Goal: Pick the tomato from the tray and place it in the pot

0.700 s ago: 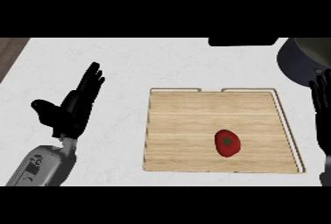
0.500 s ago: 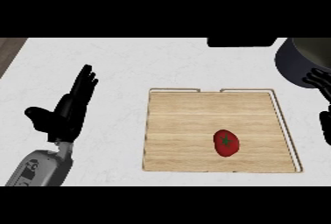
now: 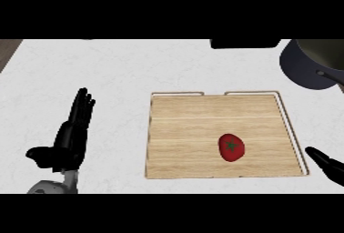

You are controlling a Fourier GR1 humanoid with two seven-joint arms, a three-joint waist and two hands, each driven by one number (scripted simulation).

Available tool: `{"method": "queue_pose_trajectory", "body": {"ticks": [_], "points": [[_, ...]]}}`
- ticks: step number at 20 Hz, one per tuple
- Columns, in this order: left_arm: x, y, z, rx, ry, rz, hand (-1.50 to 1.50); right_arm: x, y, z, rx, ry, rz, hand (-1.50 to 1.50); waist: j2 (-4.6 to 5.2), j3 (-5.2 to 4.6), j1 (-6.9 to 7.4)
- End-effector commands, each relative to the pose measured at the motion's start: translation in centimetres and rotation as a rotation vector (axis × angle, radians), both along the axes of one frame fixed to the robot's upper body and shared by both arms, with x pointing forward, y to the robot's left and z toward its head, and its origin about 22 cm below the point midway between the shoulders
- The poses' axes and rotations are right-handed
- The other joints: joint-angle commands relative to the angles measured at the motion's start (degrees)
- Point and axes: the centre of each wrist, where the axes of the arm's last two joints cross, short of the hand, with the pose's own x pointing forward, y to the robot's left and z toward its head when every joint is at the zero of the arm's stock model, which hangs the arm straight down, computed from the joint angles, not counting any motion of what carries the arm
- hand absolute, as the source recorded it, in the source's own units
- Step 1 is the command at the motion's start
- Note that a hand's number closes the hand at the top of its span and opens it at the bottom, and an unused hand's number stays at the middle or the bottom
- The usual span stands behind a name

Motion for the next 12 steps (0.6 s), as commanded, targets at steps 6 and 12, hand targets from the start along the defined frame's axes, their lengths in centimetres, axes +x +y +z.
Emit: {"method": "queue_pose_trajectory", "body": {"ticks": [6,12], "points": [[-2.7,0.1,-1.5,-0.005,-0.018,-0.009,0.0,-8.1,3.6,-0.3,-0.194,-0.051,0.053,-1.5,0.29,-0.02,0.69],[-1.2,0.6,-0.7,-0.027,-0.018,0.021,0.0,-10.2,3.3,1.0,-0.525,0.281,-0.036,-1.5,0.65,-0.35,0.56]]}}
